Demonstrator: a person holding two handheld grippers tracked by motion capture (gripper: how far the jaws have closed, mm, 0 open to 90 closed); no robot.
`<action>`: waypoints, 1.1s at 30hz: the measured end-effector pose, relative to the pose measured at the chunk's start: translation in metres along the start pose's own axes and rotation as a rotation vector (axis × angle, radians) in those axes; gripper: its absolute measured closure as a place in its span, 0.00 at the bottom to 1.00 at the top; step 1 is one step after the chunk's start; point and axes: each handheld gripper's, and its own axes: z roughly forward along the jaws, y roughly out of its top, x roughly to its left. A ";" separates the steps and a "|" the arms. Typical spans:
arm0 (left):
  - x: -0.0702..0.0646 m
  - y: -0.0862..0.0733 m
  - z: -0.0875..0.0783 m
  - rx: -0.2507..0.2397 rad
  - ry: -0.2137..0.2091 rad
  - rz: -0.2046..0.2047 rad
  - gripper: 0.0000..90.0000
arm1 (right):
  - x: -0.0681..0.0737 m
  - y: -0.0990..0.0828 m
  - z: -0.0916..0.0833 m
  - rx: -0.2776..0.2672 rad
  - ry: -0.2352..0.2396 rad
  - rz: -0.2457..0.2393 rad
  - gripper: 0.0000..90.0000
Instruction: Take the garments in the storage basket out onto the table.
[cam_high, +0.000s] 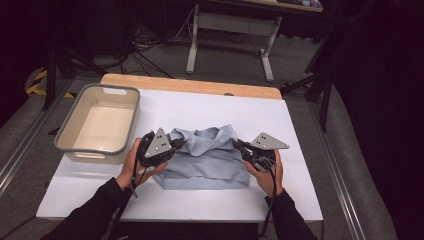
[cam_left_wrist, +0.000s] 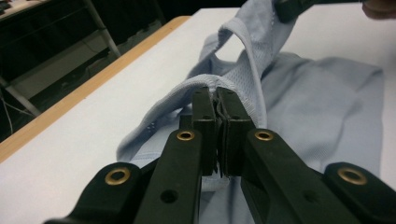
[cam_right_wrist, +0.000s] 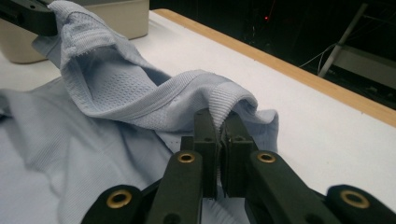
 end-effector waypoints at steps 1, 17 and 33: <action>-0.002 0.000 -0.001 0.003 -0.006 0.008 0.97 | 0.002 -0.002 -0.003 0.004 0.002 0.000 0.96; -0.029 -0.011 -0.014 0.030 -0.092 0.053 0.97 | 0.018 -0.023 -0.024 0.060 -0.024 0.008 0.69; -0.034 -0.016 -0.008 0.055 -0.116 0.063 0.97 | 0.069 -0.007 -0.012 0.005 0.098 -0.161 0.55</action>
